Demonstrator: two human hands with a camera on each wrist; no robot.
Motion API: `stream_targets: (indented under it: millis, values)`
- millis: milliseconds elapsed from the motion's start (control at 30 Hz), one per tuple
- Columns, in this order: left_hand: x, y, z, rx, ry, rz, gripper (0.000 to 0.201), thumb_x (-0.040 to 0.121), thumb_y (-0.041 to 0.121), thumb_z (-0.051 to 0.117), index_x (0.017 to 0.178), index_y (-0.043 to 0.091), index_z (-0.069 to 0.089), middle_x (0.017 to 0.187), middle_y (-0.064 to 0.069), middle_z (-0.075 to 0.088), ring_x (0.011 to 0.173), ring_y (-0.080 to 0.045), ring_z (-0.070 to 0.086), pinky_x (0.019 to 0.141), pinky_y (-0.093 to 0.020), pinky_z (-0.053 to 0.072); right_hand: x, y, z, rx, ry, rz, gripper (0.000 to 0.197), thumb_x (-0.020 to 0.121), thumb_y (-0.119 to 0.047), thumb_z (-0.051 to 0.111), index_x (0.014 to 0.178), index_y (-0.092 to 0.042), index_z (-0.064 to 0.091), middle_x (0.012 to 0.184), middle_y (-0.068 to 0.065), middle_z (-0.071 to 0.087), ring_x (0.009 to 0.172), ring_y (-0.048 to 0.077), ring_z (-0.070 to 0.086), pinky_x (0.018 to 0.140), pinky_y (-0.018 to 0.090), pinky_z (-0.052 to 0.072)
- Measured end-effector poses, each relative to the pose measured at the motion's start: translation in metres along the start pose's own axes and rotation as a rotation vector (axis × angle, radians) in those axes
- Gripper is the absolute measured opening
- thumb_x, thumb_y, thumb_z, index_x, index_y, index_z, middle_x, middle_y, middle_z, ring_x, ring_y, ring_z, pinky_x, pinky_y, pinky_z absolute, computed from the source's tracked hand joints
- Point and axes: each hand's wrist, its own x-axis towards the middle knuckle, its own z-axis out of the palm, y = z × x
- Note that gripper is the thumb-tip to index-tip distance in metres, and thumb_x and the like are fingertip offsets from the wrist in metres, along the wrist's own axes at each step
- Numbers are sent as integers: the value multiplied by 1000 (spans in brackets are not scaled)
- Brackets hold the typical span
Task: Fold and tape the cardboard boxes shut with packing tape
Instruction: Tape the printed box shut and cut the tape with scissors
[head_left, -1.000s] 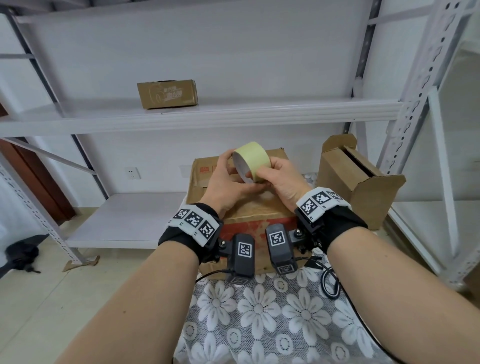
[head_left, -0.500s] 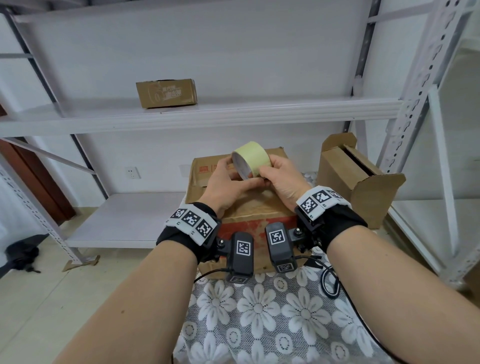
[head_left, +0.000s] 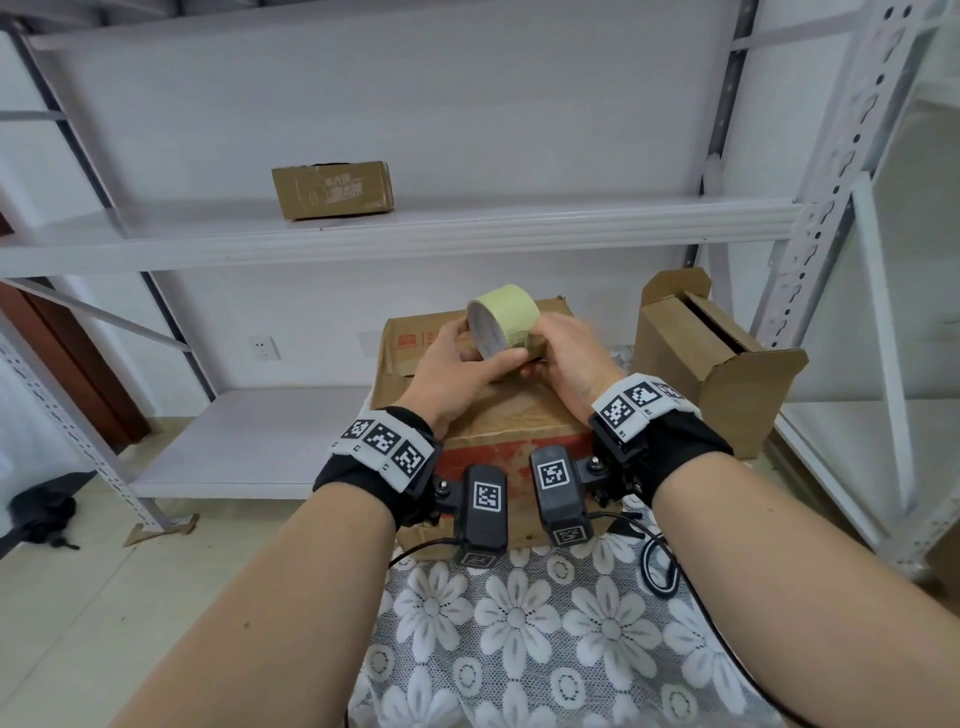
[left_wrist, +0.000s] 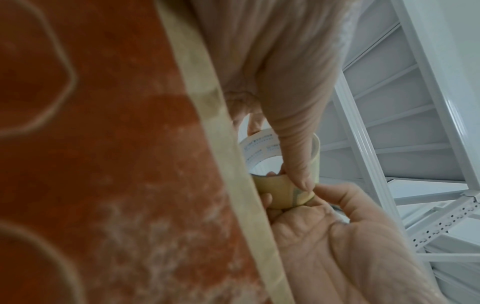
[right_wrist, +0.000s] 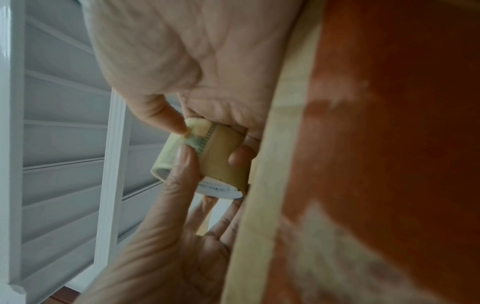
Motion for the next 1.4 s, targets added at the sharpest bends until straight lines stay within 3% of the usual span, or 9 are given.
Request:
stream_targets:
  millis: [267,367,467,533,633,767,967,1200,1400]
  values:
    - [-2,6,2,-16,-4,-18,96,65,60,79,142,17,41,111,-4,69,95,-17,71,94,-37,53,1,1,-1,54,8,-25,24,88,-6,45,96,4,65,89,18,63,76,25,59,51,26,42]
    - [-5,9,4,-37,-40,-25,73,77,60,70,132,14,52,112,-2,70,90,-16,73,90,-31,55,0,-1,-1,73,-25,-28,24,88,-14,45,93,-4,67,90,15,63,78,21,59,54,27,43]
    - [-5,11,3,11,-7,-26,64,74,67,67,115,18,63,109,1,71,99,-14,68,93,-32,52,1,1,-1,63,-22,-4,32,89,-14,43,106,4,64,95,18,62,82,25,58,53,28,43]
    - [-4,9,3,-8,-2,-15,67,74,62,71,121,16,62,115,1,69,105,-12,65,97,-33,50,2,1,-1,46,-6,13,34,90,-10,40,109,8,61,94,19,62,79,23,58,52,27,42]
    - [-6,7,0,-26,-12,27,98,69,32,86,148,18,31,130,-1,60,114,-13,61,102,-33,45,3,1,0,-6,19,19,33,86,-11,39,100,7,63,90,16,64,75,21,58,51,28,40]
    - [-7,7,0,-25,-37,65,104,66,3,86,148,25,26,121,-7,66,109,-15,64,99,-33,49,0,2,0,-21,23,0,25,84,-9,42,88,4,64,85,18,63,71,24,55,49,28,37]
    - [-8,6,1,-109,-65,42,96,73,-1,79,149,21,25,111,-12,70,104,-19,68,90,-30,53,-7,1,-2,55,-75,-36,15,90,-21,63,98,-9,68,76,6,69,69,15,64,65,31,43]
    - [-6,6,1,-138,-72,38,86,80,9,77,149,23,28,114,-11,69,103,-20,68,97,-36,52,-11,-4,-3,194,-169,-63,15,88,0,58,102,-5,64,84,8,68,69,11,63,53,17,45]
    - [-4,5,1,-129,-71,39,85,81,15,77,150,21,28,112,-8,70,104,-20,68,98,-36,51,-14,-6,-3,244,-167,-44,17,89,0,57,103,-7,63,84,8,68,70,13,62,53,18,44]
